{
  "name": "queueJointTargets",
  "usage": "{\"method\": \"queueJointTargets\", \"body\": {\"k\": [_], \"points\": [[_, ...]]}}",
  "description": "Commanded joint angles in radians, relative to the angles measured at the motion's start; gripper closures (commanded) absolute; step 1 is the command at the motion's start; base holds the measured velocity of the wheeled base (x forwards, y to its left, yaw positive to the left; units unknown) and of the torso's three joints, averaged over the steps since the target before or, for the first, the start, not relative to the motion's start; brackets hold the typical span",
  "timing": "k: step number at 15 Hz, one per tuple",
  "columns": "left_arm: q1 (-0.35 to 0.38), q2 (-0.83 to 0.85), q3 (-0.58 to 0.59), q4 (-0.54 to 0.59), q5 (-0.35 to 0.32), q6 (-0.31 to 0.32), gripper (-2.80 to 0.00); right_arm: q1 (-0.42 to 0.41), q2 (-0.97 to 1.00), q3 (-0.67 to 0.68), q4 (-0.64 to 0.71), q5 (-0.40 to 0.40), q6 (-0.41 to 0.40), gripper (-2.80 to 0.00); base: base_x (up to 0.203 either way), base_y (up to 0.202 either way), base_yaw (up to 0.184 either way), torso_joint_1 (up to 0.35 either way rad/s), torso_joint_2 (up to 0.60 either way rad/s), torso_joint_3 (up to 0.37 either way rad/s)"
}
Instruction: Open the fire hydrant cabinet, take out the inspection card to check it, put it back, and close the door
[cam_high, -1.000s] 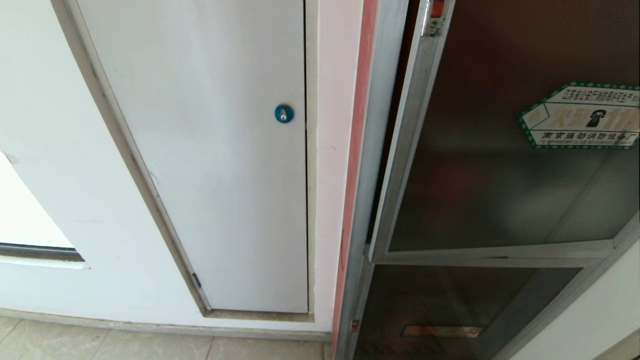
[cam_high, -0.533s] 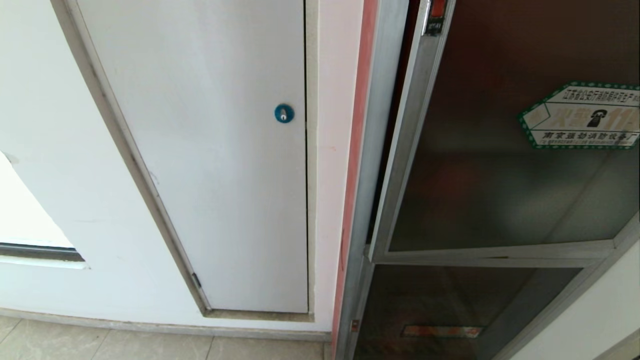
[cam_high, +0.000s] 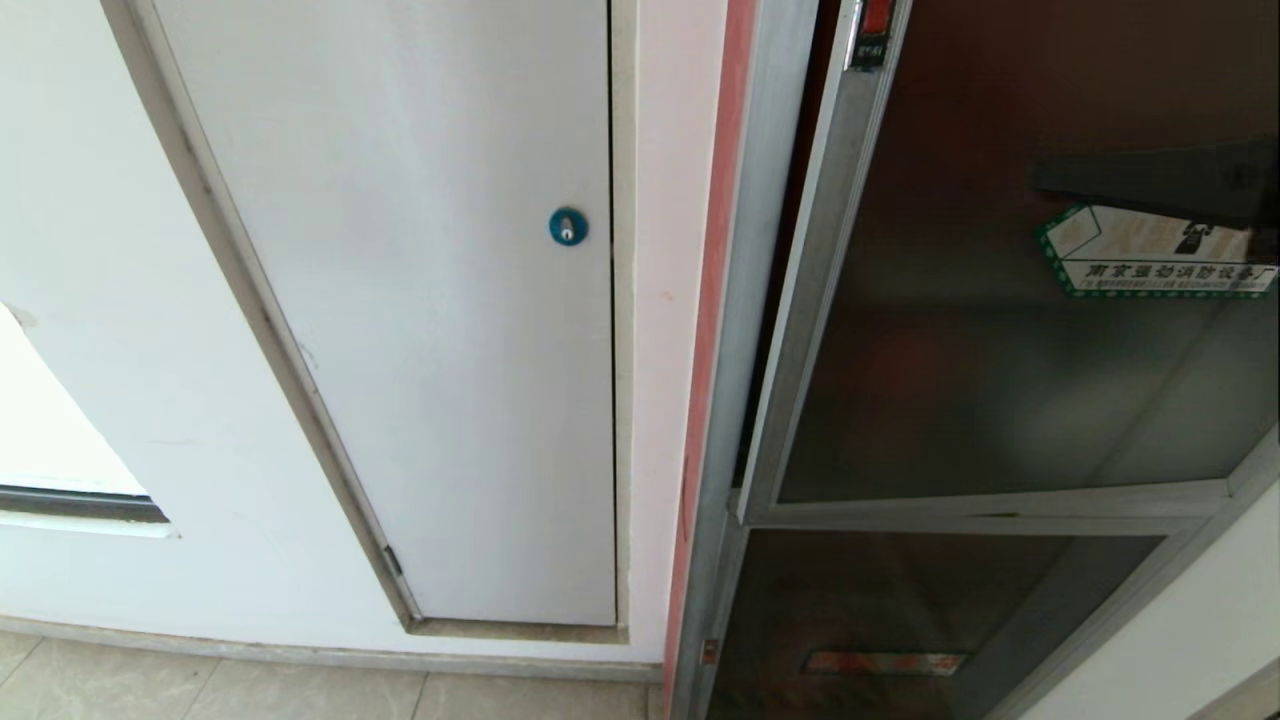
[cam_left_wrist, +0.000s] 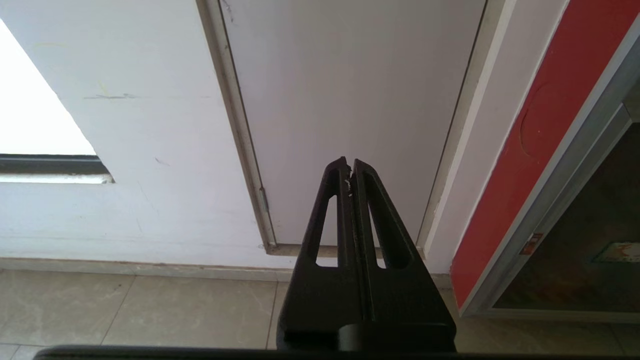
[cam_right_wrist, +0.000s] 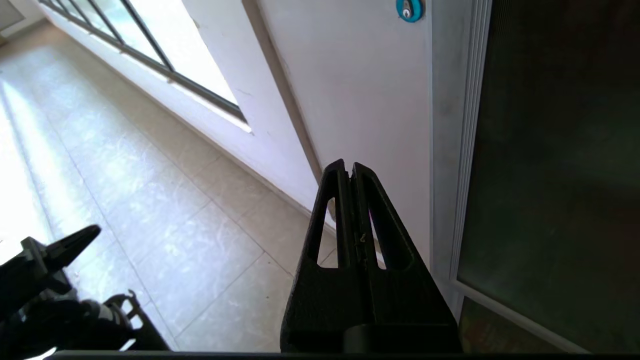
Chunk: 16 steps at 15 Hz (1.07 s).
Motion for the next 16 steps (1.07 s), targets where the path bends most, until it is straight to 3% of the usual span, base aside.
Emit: {"method": "queueJointTargets", "body": {"k": [1,6,10,16], "points": [[0.000,0.000,0.014,0.000,0.000,0.000,0.00,0.029,0.087,-0.036,-0.005,-0.024,0.002,0.00,0.000,0.000,0.000,0.000,0.00,0.000],[0.000,0.000,0.014,0.000,0.000,0.000,0.00,0.033,0.209,-0.085,-0.127,-0.100,0.000,0.00,0.000,0.000,0.000,0.000,0.00,0.000],[0.000,0.000,0.014,0.000,0.000,0.000,0.00,0.027,0.302,-0.194,-0.135,-0.147,0.000,0.00,0.000,0.000,0.000,0.000,0.00,0.000],[0.000,0.000,0.014,0.000,0.000,0.000,0.00,-0.011,0.370,-0.273,-0.135,-0.151,-0.002,0.00,0.000,0.000,0.000,0.000,0.00,0.000]]}}
